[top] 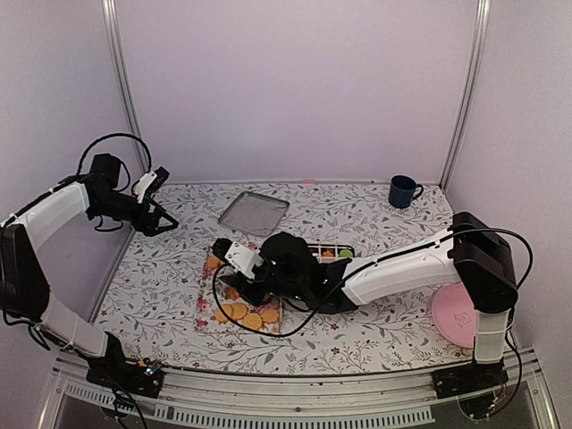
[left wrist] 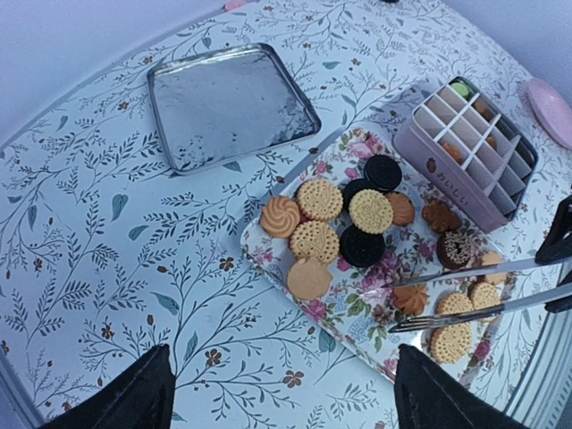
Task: Pack the cookies
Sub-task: Pass from the right arm to the left
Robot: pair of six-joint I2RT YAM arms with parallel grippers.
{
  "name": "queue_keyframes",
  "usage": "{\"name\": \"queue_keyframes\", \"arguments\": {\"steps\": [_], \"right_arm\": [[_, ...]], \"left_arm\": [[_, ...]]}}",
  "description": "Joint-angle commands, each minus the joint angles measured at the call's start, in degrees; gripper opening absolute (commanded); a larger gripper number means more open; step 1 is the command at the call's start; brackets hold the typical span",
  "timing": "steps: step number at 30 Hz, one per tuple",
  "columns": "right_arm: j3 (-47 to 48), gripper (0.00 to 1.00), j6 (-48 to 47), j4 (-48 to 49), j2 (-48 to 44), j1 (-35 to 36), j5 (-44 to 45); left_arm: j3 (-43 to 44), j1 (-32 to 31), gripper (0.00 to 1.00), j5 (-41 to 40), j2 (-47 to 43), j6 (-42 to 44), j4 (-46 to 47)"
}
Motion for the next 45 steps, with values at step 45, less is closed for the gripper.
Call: {"name": "queue_keyframes", "arguments": {"steps": [45], "right_arm": [[0.9,0.3,6.7,-13.6,-7.1,0.6,5.4]], "left_arm": [[-2.7,-1.8,0.78,6.9,2.3,11.9,-9.4]]}}
